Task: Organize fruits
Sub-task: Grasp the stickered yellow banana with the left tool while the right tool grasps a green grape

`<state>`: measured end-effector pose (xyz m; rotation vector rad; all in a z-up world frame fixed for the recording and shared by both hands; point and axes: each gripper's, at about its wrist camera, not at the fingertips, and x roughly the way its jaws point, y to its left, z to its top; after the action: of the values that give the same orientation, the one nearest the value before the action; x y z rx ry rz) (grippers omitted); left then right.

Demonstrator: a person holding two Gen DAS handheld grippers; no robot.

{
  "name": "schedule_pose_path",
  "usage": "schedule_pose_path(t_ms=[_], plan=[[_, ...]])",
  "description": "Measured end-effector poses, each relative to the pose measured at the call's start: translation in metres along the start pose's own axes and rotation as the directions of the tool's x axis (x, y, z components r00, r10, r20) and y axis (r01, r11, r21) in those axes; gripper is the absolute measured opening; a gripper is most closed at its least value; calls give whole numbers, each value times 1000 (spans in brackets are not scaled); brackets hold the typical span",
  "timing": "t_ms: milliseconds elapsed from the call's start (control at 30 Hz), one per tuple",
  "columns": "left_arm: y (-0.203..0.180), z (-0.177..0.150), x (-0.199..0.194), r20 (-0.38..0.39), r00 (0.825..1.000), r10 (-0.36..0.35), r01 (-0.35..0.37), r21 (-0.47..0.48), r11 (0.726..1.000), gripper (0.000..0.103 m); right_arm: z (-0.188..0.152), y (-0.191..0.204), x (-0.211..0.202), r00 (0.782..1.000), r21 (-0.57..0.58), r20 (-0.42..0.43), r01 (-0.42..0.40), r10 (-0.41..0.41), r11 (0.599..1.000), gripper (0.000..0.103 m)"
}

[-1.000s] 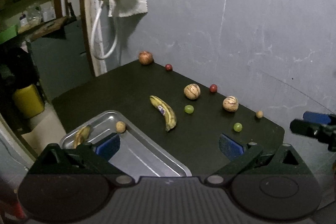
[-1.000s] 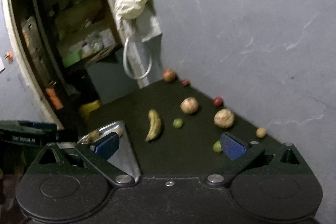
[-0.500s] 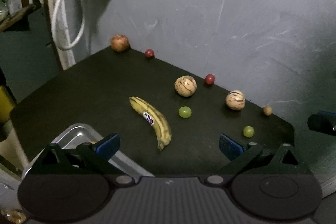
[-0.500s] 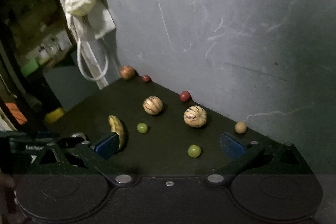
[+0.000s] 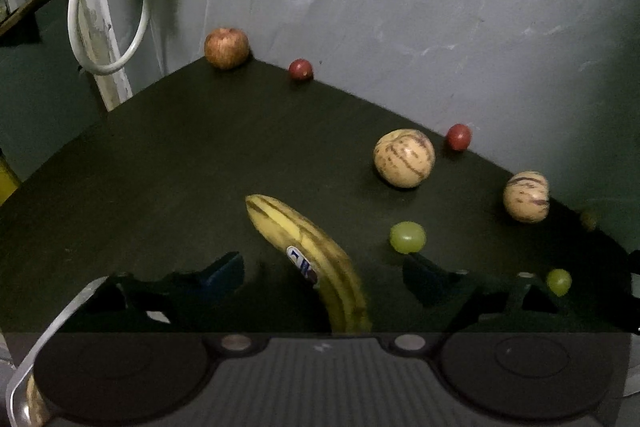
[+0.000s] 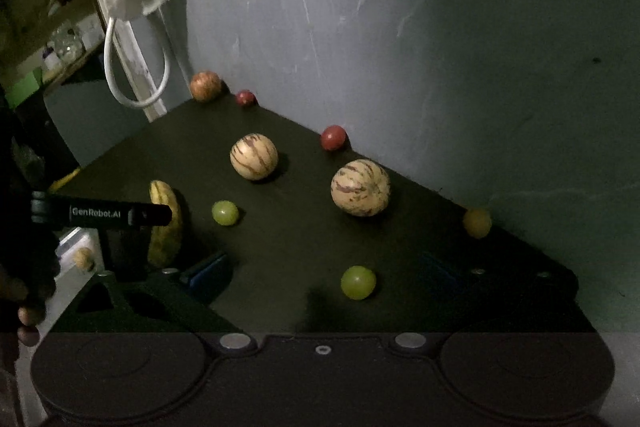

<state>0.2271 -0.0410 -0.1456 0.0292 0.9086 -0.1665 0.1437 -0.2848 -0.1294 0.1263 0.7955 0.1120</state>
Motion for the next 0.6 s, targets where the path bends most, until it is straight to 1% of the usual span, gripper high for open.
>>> schedule_pose_path(t_ms=[133,167,233,500,600], plan=[[2,0,14,-20,1000,14,-14,-5,1000,80,-2,-1,21,1000,-31,-22,16,-17,999,94],[2,-1,16,-24,1000,17,-17,-6,1000,79,-2,-1,25,999,-34,-32,23,-24,999,91],[3,-1,21,-36,999,12,-12,-12,1000,75,-3,-3,32,999,-39,-44,31,-33,999,89],[-1,2,37,-63,998,13,-14,-22,1000,72,-4,-6,46,997,-49,-64,37,-40,998,87],[0,1,41,-76,997,13,-15,-28,999,66,-5,-6,50,997,-51,-69,34,-38,998,87]])
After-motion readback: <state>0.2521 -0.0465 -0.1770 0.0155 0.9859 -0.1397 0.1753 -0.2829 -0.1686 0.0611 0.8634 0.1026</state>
